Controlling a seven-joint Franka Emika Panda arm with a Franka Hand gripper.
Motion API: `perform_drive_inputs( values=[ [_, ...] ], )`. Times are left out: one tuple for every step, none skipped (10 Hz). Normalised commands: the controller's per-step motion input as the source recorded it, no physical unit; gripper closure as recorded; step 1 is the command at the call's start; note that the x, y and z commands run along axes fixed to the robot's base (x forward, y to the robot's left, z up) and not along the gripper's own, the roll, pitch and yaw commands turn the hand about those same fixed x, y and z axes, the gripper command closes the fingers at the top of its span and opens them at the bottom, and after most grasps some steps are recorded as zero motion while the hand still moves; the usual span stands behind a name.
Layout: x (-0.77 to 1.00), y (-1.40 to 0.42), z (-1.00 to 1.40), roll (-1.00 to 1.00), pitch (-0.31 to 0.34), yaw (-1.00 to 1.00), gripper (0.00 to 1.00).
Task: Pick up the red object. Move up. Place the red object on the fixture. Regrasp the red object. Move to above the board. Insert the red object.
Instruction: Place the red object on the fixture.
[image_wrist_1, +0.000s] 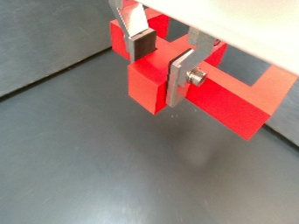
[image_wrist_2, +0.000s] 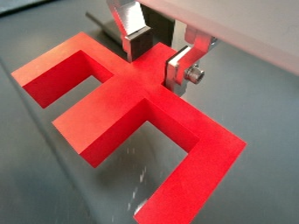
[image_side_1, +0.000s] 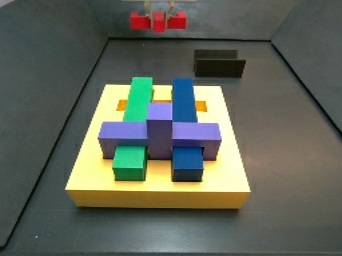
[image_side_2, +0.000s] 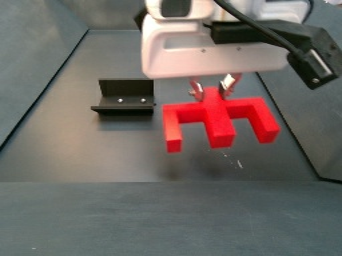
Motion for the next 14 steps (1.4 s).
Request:
perform_drive_inputs(
  values=[
    [0.68, -0.08, 0.16, -0.81, -0.046, 0.0, 1.0],
    [0.7, -0.11, 0.15, -0.77, -0.023, 0.0, 1.0],
    [0.69, -0.14, 0.17, -0.77, -0.014, 0.0, 1.0],
    [0.74, -0.21, 0.17, -0.69, 0.0, 0.0, 1.0],
    [0.73, -0.29, 0.2, -0.61, 0.0, 0.0, 1.0],
    [0.76, -0.3, 0.17, -0.57, 0.0, 0.0, 1.0],
    [0.71, -0.3, 0.13, -0.57, 0.0, 0.0, 1.0],
    [0.7, -0.25, 0.13, -0.65, 0.0, 0.0, 1.0],
    [0.73, -0.26, 0.13, -0.65, 0.0, 0.0, 1.0],
    [0.71, -0.23, 0.16, -0.72, 0.0, 0.0, 1.0],
    [0.7, -0.2, 0.16, -0.75, 0.0, 0.0, 1.0],
    [0.63, -0.09, 0.23, -0.93, -0.037, -0.02, 1.0],
    [0.65, -0.1, 0.2, -0.95, -0.031, -0.1, 1.0],
    [0.62, -0.09, 0.22, -0.97, -0.06, -0.11, 1.0]
  ],
)
